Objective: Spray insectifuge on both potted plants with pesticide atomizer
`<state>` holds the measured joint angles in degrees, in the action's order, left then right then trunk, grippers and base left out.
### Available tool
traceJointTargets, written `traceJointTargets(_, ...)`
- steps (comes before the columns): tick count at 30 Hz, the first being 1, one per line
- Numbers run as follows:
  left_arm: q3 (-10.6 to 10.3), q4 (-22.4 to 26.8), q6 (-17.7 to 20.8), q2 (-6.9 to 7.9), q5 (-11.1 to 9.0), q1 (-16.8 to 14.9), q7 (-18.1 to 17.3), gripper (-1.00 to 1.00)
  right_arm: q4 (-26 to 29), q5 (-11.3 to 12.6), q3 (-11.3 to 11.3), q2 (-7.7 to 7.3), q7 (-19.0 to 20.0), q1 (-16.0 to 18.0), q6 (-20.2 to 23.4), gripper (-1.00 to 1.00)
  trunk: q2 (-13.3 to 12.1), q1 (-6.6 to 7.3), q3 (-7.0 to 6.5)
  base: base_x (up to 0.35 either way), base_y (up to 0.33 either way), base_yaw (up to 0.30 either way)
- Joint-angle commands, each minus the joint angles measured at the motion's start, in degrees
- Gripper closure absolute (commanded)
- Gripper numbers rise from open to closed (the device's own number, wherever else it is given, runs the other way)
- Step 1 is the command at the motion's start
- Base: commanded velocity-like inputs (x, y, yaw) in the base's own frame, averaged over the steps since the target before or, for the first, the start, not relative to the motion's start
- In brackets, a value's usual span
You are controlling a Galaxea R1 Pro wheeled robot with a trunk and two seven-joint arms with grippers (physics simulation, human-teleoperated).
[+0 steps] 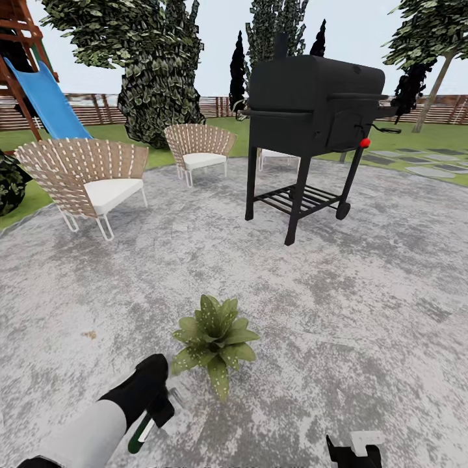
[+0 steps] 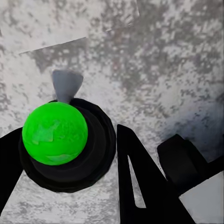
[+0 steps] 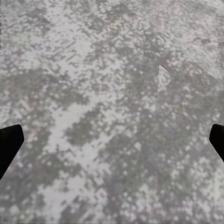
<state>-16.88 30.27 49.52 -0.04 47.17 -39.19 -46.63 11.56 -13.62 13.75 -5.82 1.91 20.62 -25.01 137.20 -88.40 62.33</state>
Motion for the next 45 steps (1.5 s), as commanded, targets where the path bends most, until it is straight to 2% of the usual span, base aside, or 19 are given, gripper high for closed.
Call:
traceJointTargets(1, -0.14, 0.13, -1.69, 0.51, 0.65, -0.09, -1.63, 1.0, -0.05, -0.44, 0.49, -0.01, 0.2, 0.03, -0.22, -1.0, 0.02, 0.02, 0.05, -0.154, 0.042, 0.0)
traceJointTargets(3, -0.15, 1.36, -3.18, 0.78, 0.78, -0.17, -2.37, 1.0, -0.05, -0.44, 0.49, -0.04, 0.14, 0.03, -0.22, -1.0, 0.02, 0.02, 0.05, -0.273, 0.14, 0.0)
traceJointTargets(7, -0.1, 7.77, -3.38, 1.09, 0.85, -0.19, -2.79, 1.0, -0.05, -0.44, 0.49, -0.07, 0.12, 0.03, -0.22, -1.0, 0.02, 0.02, -0.02, -0.287, 0.206, 0.0)
traceJointTargets(15, -0.01, 9.52, -3.16, 1.27, 0.91, -0.56, -2.88, 1.0, -0.05, -0.44, 0.49, -0.07, 0.15, 0.03, -0.22, -1.0, 0.02, 0.02, -0.57, -0.273, 0.232, -0.02)
traceJointTargets(19, -0.07, 9.5, -2.85, 1.53, 0.91, -3.71, -3.01, 1.0, -0.09, -0.44, 0.49, -0.16, 0.12, 0.03, -0.22, -1.0, 0.02, 0.02, -0.6, -0.24, 0.236, -0.004)
traceJointTargets(20, -0.08, 9.48, -2.8, 1.96, 0.82, -5.28, -3.67, 1.0, -0.08, -0.44, 0.49, -0.21, 0.12, 0.03, -0.22, -1.0, 0.02, 0.02, -0.6, -0.236, 0.236, -0.001)
traceJointTargets(21, -0.14, 9.46, -2.77, 2.26, 0.89, -7.06, -6.05, 1.0, -0.12, -0.44, 0.49, -0.23, 0.11, 0.03, -0.22, -1.0, 0.02, 0.02, -0.6, -0.233, 0.238, 0.0)
traceJointTargets(22, -0.16, 9.46, -2.73, 2.39, 3.04, -8.55, -9.54, 1.0, -0.12, -0.44, 0.49, -0.24, 0.11, 0.03, -0.22, -1.0, 0.02, 0.02, -0.6, -0.206, 0.254, 0.0)
traceJointTargets(23, -0.13, 9.46, -2.71, 2.4, 3.99, -8.67, -9.87, 1.0, -0.1, -0.44, 0.49, -0.24, 0.11, 0.03, -0.22, -1.0, 0.02, 0.02, -0.6, -0.201, 0.257, 0.0)
traceJointTargets(24, 0.01, 9.51, -2.68, 2.41, 6.12, -8.9, -10.39, 1.0, -0.06, -0.44, 0.49, -0.24, 0.11, 0.03, -0.22, -1.0, 0.02, 0.02, -0.6, -0.179, 0.271, 0.0)
traceJointTargets(25, 0.05, 9.48, -2.68, 2.41, 6.54, -8.94, -10.48, 1.0, -0.05, -0.44, 0.49, -0.21, 0.11, 0.03, -0.22, -1.0, 0.02, 0.02, -0.6, -0.162, 0.276, 0.0)
traceJointTargets(31, 0.1, 9.37, -2.67, 2.15, 6.72, -8.76, -10.58, 1.0, -0.05, -0.35, 0.49, -0.07, 0.11, 0.03, -0.22, -1.0, 0.02, 0.02, -0.6, 0.152, 0.29, -0.053)
traceJointTargets(45, 0.1, 9.37, -2.67, 2.15, 6.7, -8.46, -10.58, 1.0, -0.05, -0.35, 0.51, -0.15, 0.11, 0.03, -0.22, -1.0, 0.02, 0.02, -0.6, 0.179, 0.286, -0.289)
